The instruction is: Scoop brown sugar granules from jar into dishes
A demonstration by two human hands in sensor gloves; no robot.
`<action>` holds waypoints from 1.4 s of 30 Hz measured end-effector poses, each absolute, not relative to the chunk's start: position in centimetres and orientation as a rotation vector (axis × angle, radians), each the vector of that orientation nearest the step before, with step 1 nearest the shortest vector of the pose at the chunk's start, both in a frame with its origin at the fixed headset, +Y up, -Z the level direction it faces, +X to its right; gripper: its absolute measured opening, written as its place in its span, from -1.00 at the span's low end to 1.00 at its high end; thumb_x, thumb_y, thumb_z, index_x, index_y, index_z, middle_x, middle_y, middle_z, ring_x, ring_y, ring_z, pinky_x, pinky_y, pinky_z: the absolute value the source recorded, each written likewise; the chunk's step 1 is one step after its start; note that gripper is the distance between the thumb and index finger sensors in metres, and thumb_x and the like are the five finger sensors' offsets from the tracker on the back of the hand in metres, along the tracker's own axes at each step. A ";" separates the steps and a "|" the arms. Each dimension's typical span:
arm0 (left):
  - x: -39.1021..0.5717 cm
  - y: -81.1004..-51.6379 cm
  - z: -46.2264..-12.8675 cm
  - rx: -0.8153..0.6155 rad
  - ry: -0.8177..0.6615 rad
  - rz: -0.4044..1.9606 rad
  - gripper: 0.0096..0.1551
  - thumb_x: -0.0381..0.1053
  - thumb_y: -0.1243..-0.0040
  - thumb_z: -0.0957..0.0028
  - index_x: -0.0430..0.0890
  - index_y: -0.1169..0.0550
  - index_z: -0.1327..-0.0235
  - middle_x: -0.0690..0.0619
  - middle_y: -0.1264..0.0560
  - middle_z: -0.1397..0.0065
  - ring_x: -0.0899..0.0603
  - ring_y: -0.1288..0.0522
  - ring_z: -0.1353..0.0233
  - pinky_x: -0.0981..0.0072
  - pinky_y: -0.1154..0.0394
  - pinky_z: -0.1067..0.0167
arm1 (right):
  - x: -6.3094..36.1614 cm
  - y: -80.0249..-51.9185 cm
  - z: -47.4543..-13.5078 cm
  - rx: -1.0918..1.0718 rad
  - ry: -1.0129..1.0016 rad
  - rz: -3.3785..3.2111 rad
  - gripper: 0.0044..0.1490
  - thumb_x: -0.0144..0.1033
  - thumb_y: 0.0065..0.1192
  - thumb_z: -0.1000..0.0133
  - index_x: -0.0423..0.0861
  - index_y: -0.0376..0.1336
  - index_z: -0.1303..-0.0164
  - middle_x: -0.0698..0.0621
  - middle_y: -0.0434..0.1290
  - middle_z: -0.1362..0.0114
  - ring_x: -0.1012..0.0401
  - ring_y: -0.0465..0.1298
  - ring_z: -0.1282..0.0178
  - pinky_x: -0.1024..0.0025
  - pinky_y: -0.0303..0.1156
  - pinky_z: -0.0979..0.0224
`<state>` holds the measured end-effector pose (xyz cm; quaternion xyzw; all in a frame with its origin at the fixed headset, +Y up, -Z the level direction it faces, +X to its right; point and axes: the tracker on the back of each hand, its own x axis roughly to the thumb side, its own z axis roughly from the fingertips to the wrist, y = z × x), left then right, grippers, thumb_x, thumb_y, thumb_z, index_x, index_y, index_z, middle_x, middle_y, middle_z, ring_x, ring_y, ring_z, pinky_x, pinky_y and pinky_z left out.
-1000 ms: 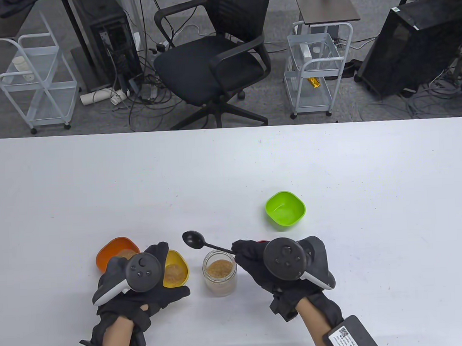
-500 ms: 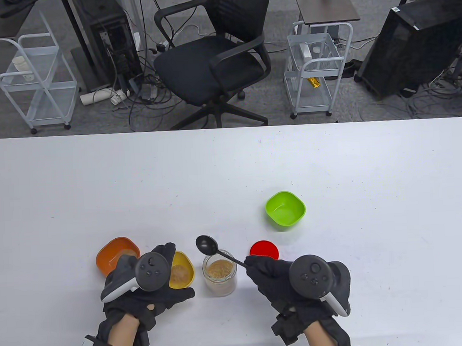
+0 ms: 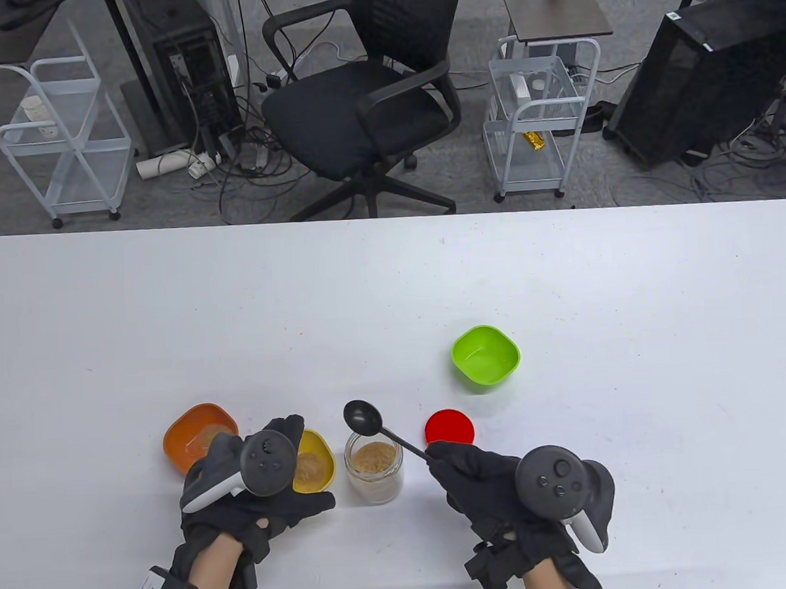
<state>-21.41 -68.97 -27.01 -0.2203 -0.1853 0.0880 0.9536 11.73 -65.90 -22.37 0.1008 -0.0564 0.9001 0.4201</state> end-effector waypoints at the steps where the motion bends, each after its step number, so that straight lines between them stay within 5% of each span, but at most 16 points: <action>1: -21.4 -68.7 -27.1 -0.431 -0.374 0.174 0.47 0.46 -0.28 -0.16 -0.37 0.23 -0.73 -0.45 0.15 -0.77 -0.55 -0.05 -0.66 -0.24 -0.27 -0.61 | 11.8 -66.0 -22.5 0.256 -0.132 2.246 -0.53 0.03 0.36 -0.13 0.08 0.52 -0.17 0.24 0.72 0.41 0.27 0.66 0.61 0.32 0.68 0.30; 21: -21.1 -65.9 -35.1 -0.421 -0.291 0.135 0.45 0.42 -0.28 -0.19 -0.29 0.31 -0.73 -0.37 0.28 -0.79 -0.52 0.10 -0.72 -0.24 -0.12 -0.69 | 13.2 -66.1 -22.7 0.202 -0.164 2.222 -0.52 0.03 0.35 -0.13 0.08 0.51 -0.17 0.24 0.72 0.39 0.27 0.67 0.59 0.32 0.68 0.29; 32: -22.3 -68.0 -40.5 -0.508 -0.177 0.129 0.45 0.42 -0.25 -0.21 -0.29 0.33 -0.71 -0.37 0.30 -0.78 -0.52 0.13 -0.72 -0.24 -0.10 -0.70 | 13.5 -66.4 -22.9 0.170 -0.149 2.234 -0.53 0.02 0.36 -0.13 0.08 0.51 -0.17 0.23 0.73 0.39 0.26 0.67 0.59 0.32 0.68 0.29; 42: -22.1 -70.3 -42.0 -0.601 -0.130 0.125 0.44 0.43 -0.19 -0.23 -0.31 0.38 -0.68 -0.38 0.34 -0.77 -0.53 0.16 -0.72 -0.26 -0.07 -0.70 | 13.4 -66.5 -22.9 0.179 -0.145 2.241 -0.52 0.03 0.35 -0.13 0.08 0.51 -0.18 0.23 0.72 0.39 0.26 0.67 0.58 0.31 0.68 0.28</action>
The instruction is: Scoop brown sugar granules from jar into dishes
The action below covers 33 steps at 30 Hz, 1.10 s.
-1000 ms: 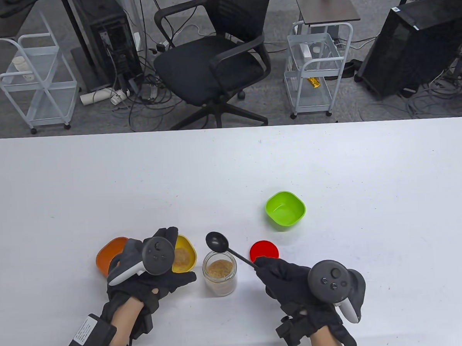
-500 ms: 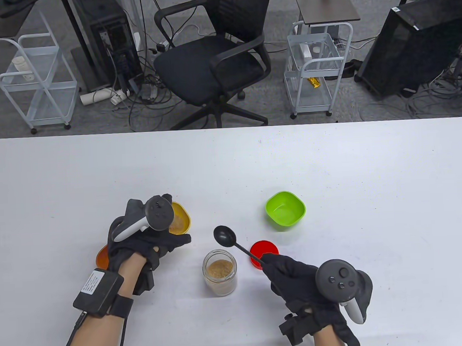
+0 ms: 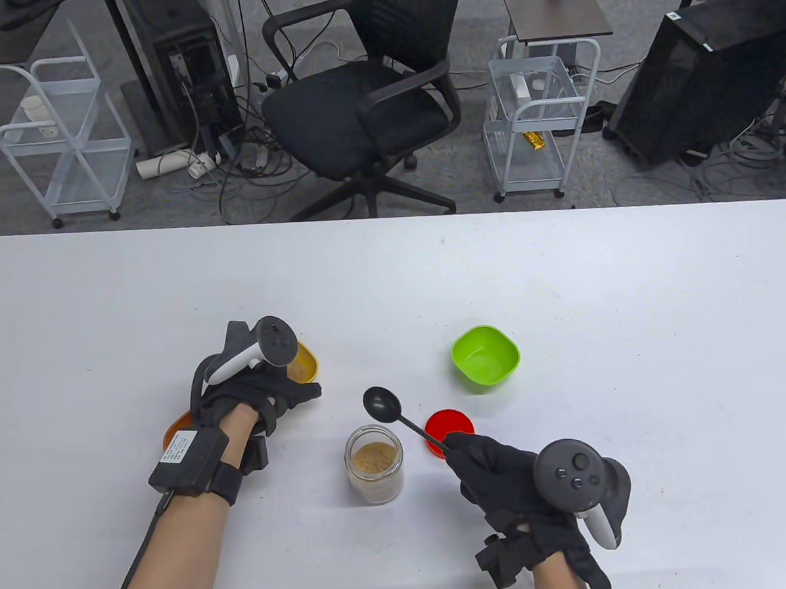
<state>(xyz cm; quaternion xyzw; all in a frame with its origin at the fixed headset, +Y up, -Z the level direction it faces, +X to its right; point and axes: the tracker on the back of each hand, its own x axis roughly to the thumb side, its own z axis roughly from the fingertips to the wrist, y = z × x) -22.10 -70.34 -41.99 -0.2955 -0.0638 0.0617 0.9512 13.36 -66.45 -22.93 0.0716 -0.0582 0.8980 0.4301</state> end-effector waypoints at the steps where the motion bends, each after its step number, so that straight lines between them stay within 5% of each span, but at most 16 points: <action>1: -22.0 -70.5 -42.0 -0.603 -0.130 0.122 0.44 0.43 -0.19 -0.23 -0.31 0.38 -0.68 -0.37 0.35 -0.77 -0.53 0.16 -0.72 -0.27 -0.06 -0.69 | 13.3 -66.4 -22.9 0.181 -0.151 2.243 -0.53 0.03 0.35 -0.13 0.09 0.51 -0.18 0.23 0.72 0.38 0.26 0.67 0.58 0.31 0.68 0.28; 18: -21.2 -70.2 -40.3 -0.553 -0.201 0.094 0.49 0.46 -0.12 -0.21 -0.35 0.46 -0.62 -0.42 0.56 -0.66 -0.58 0.45 -0.67 -0.50 0.27 -0.52 | 13.3 -66.5 -22.8 0.183 -0.159 2.239 -0.52 0.02 0.35 -0.13 0.08 0.51 -0.18 0.22 0.73 0.37 0.26 0.68 0.57 0.31 0.68 0.27; 33: -21.6 -65.3 -32.8 -0.311 -0.348 0.241 0.29 0.42 -0.04 -0.26 -0.34 0.27 -0.72 -0.42 0.30 -0.78 -0.58 0.19 -0.75 -0.48 0.05 -0.58 | 13.2 -66.6 -22.8 0.180 -0.154 2.224 -0.51 0.02 0.34 -0.13 0.07 0.50 -0.19 0.23 0.73 0.35 0.26 0.68 0.55 0.31 0.68 0.25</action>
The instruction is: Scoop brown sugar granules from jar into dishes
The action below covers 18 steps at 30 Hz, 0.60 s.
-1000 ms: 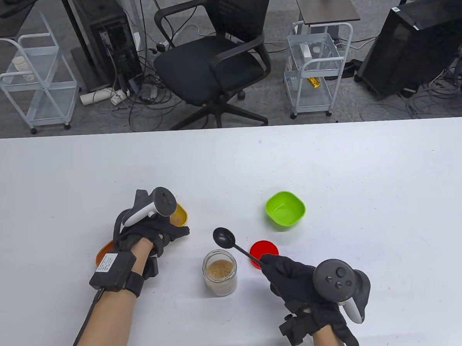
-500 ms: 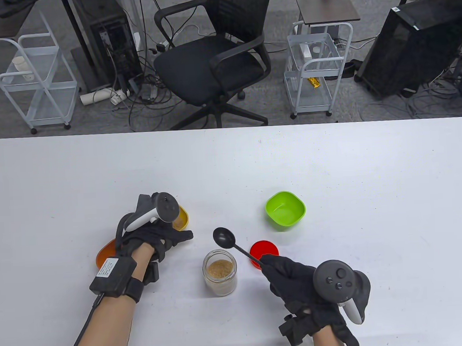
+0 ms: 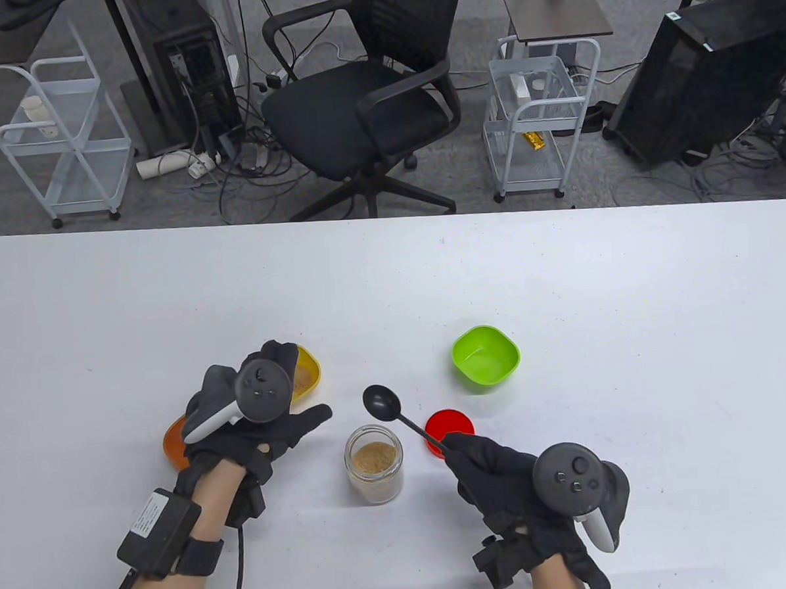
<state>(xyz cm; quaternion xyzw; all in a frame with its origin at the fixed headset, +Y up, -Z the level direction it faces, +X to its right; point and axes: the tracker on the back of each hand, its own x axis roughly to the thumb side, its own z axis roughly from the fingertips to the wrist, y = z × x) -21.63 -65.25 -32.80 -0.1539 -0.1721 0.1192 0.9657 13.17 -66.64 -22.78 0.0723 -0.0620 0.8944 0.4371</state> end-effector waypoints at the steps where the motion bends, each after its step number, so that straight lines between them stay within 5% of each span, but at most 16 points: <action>1: -21.7 -65.1 -32.3 -0.301 -0.353 0.245 0.28 0.42 -0.03 -0.26 -0.34 0.26 -0.72 -0.41 0.29 -0.78 -0.58 0.18 -0.75 -0.48 0.04 -0.58 | 13.1 -66.7 -22.8 0.182 -0.151 2.225 -0.51 0.02 0.34 -0.13 0.07 0.50 -0.19 0.23 0.73 0.36 0.26 0.69 0.55 0.31 0.68 0.25; 18: -21.8 -65.8 -25.8 -0.202 -0.425 0.447 0.16 0.39 -0.04 -0.28 -0.33 0.05 -0.76 -0.40 0.06 -0.79 -0.54 -0.05 -0.72 -0.42 -0.13 -0.58 | 12.4 -66.7 -22.8 0.219 -0.139 2.230 -0.50 0.05 0.34 -0.13 0.01 0.54 -0.13 0.24 0.73 0.35 0.27 0.69 0.55 0.32 0.69 0.25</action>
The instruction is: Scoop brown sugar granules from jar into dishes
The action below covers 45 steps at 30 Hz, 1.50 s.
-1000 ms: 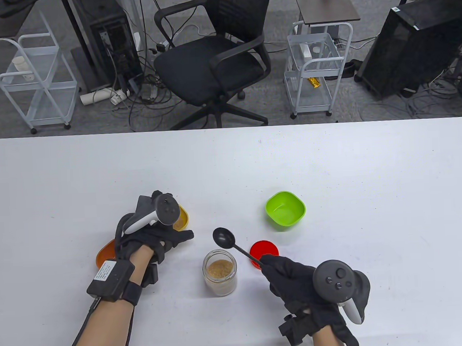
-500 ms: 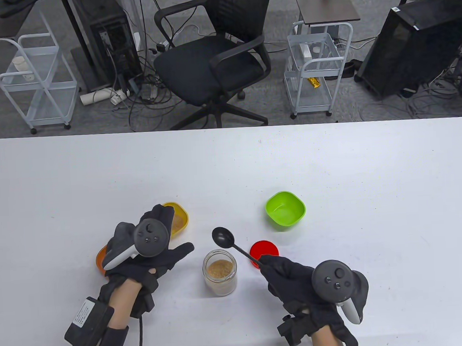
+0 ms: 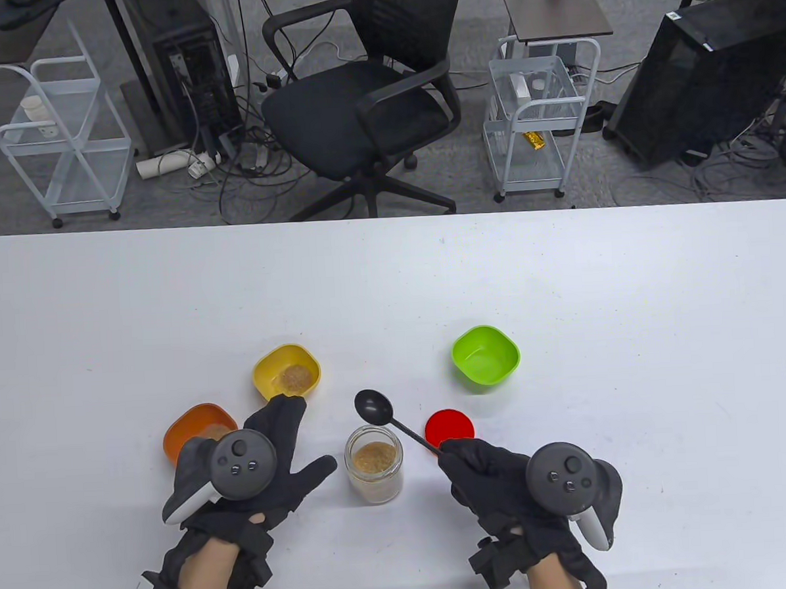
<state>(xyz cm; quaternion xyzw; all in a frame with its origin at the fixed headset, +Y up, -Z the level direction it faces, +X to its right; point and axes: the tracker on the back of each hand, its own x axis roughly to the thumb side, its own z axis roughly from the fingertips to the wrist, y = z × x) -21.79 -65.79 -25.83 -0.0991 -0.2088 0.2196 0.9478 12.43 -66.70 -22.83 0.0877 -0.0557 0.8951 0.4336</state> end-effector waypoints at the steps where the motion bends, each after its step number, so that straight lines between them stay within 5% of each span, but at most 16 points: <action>1: -21.8 -65.6 -25.7 -0.190 -0.429 0.469 0.13 0.38 -0.05 -0.28 -0.33 0.01 -0.76 -0.39 0.01 -0.79 -0.52 -0.10 -0.71 -0.40 -0.18 -0.58 | 12.3 -66.6 -22.8 0.228 -0.139 2.230 -0.50 0.05 0.33 -0.13 0.01 0.54 -0.12 0.24 0.73 0.35 0.27 0.70 0.55 0.32 0.69 0.26; 7: -21.5 -64.5 -24.8 -0.062 -0.463 0.592 -0.14 0.34 -0.16 -0.26 -0.21 -0.38 -0.61 -0.21 -0.43 -0.59 -0.34 -0.52 -0.48 -0.22 -0.48 -0.41 | 10.9 -65.7 -22.1 0.339 -0.183 2.174 -0.50 0.05 0.32 -0.14 0.00 0.53 -0.12 0.25 0.73 0.33 0.29 0.70 0.55 0.35 0.71 0.28; 15: -18.7 -65.1 -23.5 -0.163 -0.585 0.887 -0.24 0.31 -0.21 -0.26 -0.21 -0.51 -0.47 -0.20 -0.57 -0.44 -0.28 -0.64 -0.31 -0.16 -0.58 -0.28 | 9.2 -64.7 -21.4 0.471 -0.288 2.113 -0.48 0.03 0.27 -0.17 -0.03 0.51 -0.17 0.24 0.73 0.29 0.29 0.71 0.51 0.34 0.72 0.24; 25: -16.8 -67.4 -22.9 -0.254 -0.502 1.266 -0.34 0.26 -0.29 -0.26 -0.16 -0.51 -0.42 -0.12 -0.59 -0.39 -0.21 -0.66 -0.26 -0.09 -0.61 -0.25 | 7.4 -64.2 -20.2 0.514 -0.441 2.223 -0.46 0.05 0.24 -0.17 -0.10 0.53 -0.06 0.24 0.75 0.33 0.31 0.75 0.56 0.35 0.76 0.32; 37: -16.5 -68.1 -22.9 -0.263 -0.447 1.373 -0.49 0.17 -0.32 -0.28 -0.05 -0.53 -0.37 -0.05 -0.58 -0.36 -0.17 -0.65 -0.25 -0.06 -0.60 -0.25 | 7.0 -64.2 -20.0 0.492 -0.483 2.268 -0.45 0.07 0.21 -0.18 -0.11 0.54 -0.03 0.24 0.77 0.34 0.30 0.76 0.56 0.35 0.78 0.32; 45: -17.6 -67.5 -23.2 -0.173 -0.496 1.442 -0.55 0.14 -0.11 -0.42 0.05 -0.36 -0.49 -0.10 -0.37 -0.60 -0.28 -0.47 -0.51 -0.16 -0.47 -0.43 | 7.1 -64.5 -20.1 0.519 -0.447 2.317 -0.21 0.26 0.14 -0.16 -0.10 0.42 -0.34 0.08 0.77 -0.05 0.12 0.82 0.13 0.07 0.74 -0.11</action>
